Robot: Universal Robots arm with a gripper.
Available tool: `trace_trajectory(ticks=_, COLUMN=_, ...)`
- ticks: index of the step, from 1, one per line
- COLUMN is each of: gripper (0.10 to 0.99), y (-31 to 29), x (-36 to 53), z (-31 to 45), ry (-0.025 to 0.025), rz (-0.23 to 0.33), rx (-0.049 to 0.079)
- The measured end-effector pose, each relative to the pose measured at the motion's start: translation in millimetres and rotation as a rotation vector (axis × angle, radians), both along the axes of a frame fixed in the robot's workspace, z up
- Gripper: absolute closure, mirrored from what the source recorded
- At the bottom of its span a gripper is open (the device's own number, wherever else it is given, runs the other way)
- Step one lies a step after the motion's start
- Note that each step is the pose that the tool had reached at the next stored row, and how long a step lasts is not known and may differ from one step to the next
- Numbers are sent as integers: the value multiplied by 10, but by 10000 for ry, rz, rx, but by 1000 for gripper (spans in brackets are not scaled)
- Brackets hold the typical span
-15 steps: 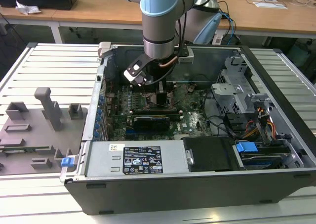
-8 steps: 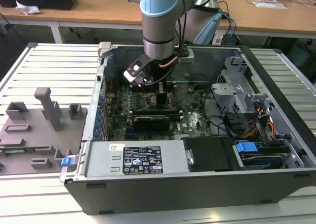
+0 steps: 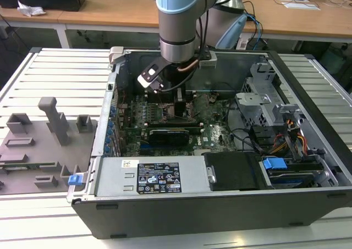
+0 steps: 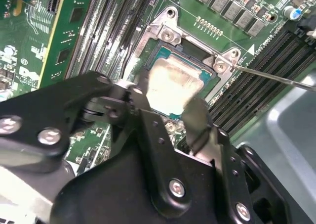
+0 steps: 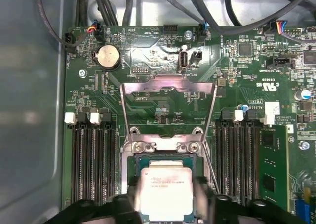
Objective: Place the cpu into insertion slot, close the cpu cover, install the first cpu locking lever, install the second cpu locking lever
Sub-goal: 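Place the cpu into insertion slot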
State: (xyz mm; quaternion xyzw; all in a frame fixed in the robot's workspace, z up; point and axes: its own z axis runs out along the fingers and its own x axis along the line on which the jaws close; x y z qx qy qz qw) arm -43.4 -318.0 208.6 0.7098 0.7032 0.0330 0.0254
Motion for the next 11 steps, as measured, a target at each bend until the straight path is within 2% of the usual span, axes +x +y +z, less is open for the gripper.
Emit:
trace_trajectory(ticks=1, gripper=620, y=0, x=1, z=8, ry=9, rz=-2, rx=-1)
trace_trajectory(ticks=2, gripper=620, y=0, x=3, z=18, ry=27, rz=-4, rx=-2)
trace_trajectory(ticks=4, gripper=737, y=0, x=5, z=31, ry=47, rz=-6, rx=-2)
trace_trajectory(ticks=5, gripper=737, y=0, x=5, z=39, ry=59, rz=-7, rx=-2)
trace_trajectory(ticks=8, gripper=918, y=0, x=6, z=45, ry=66, rz=-7, rx=0)
trace_trajectory(ticks=9, gripper=918, y=0, x=6, z=48, ry=67, rz=-8, rx=-2)
trace_trajectory(ticks=10, gripper=980, y=0, x=6, z=50, ry=67, rz=-9, rx=-2)
trace_trajectory(ticks=11, gripper=980, y=0, x=6, z=57, ry=69, rz=-10, rx=-3)
